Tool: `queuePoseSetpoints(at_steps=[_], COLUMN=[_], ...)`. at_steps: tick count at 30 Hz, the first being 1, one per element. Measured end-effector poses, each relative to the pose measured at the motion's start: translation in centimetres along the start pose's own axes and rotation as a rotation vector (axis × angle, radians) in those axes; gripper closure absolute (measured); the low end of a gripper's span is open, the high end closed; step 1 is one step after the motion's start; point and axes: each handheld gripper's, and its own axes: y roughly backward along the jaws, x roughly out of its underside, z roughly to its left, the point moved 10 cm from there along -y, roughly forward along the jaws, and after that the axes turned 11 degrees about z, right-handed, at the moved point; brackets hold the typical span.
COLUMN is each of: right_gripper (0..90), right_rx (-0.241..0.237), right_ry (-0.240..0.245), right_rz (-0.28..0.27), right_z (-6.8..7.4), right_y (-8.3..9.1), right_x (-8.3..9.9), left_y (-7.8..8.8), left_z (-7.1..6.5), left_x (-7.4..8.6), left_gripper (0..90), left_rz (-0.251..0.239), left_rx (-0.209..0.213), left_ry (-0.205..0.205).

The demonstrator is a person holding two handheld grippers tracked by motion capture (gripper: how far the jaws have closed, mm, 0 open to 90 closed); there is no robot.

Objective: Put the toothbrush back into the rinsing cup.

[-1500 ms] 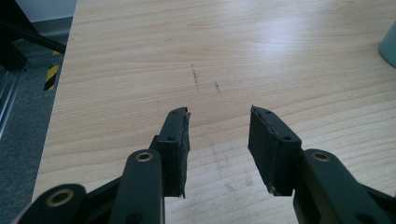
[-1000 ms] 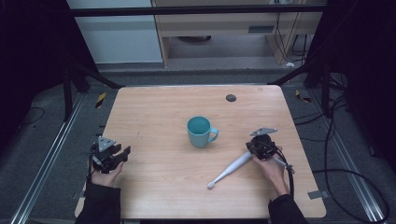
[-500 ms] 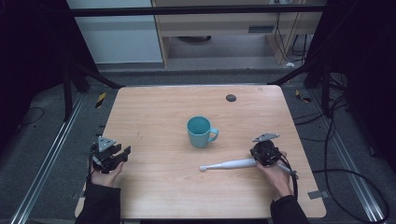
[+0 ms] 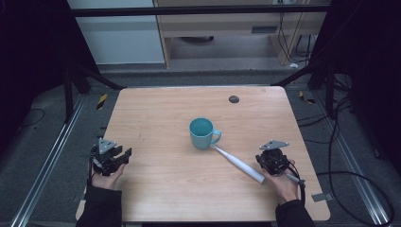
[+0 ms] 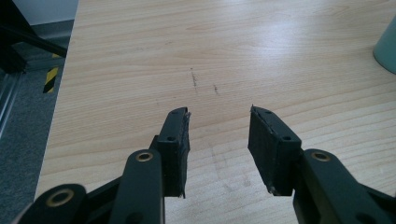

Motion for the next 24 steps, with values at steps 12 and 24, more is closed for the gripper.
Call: queuePoseSetpoints(at_steps=[12,24], right_gripper=[90.0,90.0], right_rx=[-0.038,-0.047], right_ry=[0.003,0.015], right_rz=[-0.019,0.009], right_z=[0.4,0.8], right_y=[0.9,0.7], right_x=[0.9,1.8], left_y=[0.0,0.0], left_z=[0.0,0.0], left_x=[0.0,0.0], left_gripper=[58.0,58.2], left_rz=[0.000,0.001], left_rx=[-0.001,-0.002], left_ry=[-0.002,-0.002])
